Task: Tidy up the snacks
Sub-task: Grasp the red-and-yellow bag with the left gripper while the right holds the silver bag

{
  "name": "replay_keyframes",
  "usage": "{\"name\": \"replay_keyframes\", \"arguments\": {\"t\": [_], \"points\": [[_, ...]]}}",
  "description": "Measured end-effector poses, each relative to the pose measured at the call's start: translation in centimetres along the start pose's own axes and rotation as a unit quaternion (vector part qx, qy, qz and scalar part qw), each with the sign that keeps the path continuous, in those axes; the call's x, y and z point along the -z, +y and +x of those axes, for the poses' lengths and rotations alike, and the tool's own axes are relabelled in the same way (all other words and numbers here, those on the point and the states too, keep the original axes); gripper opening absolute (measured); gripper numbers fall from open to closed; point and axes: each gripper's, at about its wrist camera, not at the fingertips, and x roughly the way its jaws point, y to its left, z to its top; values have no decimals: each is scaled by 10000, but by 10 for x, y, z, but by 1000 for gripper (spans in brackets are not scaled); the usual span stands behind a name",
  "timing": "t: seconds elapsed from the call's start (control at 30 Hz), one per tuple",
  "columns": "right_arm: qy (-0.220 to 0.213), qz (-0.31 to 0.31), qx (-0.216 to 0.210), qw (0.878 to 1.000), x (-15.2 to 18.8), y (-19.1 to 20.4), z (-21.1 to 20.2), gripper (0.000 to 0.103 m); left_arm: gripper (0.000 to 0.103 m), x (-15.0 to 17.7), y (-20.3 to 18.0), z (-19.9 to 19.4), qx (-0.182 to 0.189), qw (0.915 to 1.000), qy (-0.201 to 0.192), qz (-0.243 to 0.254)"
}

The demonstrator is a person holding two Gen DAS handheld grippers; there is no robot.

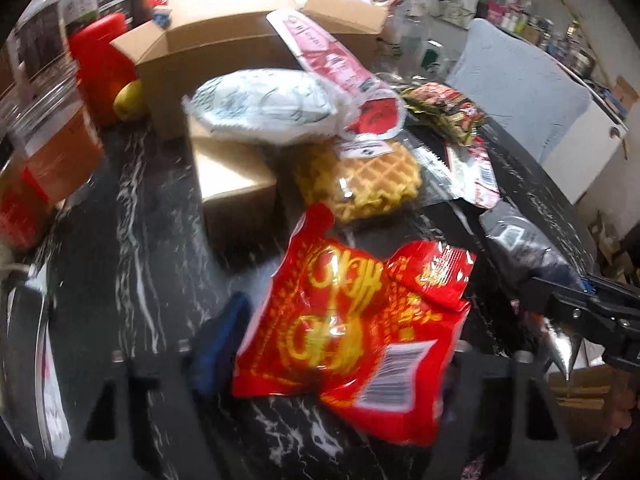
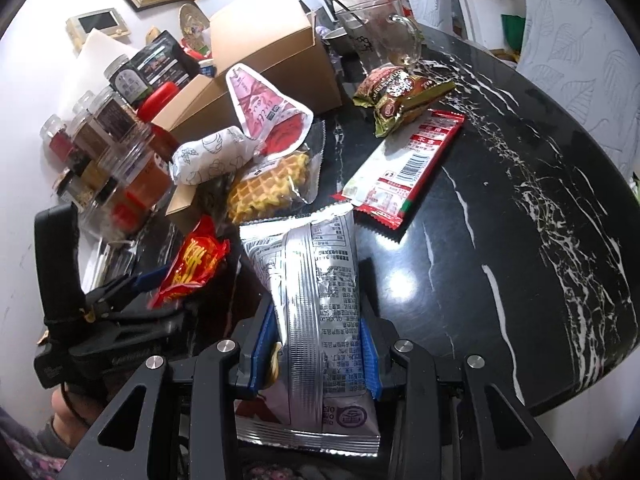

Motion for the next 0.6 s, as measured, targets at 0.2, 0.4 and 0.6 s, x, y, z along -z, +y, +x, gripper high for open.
{"name": "replay_keyframes", "arguments": {"t": [0.2, 0.4, 0.6], "points": [[31, -53, -2, 10000, 0, 4, 2, 37, 55, -1, -3, -5, 237, 9996, -52, 115], [5, -120, 12, 9999, 2, 10, 3, 37, 52, 4, 3, -24, 405, 9990, -172, 40], [24, -171, -42, 9998, 6, 17, 5, 37, 52, 14, 3, -19, 317, 9994, -156, 7]]}}
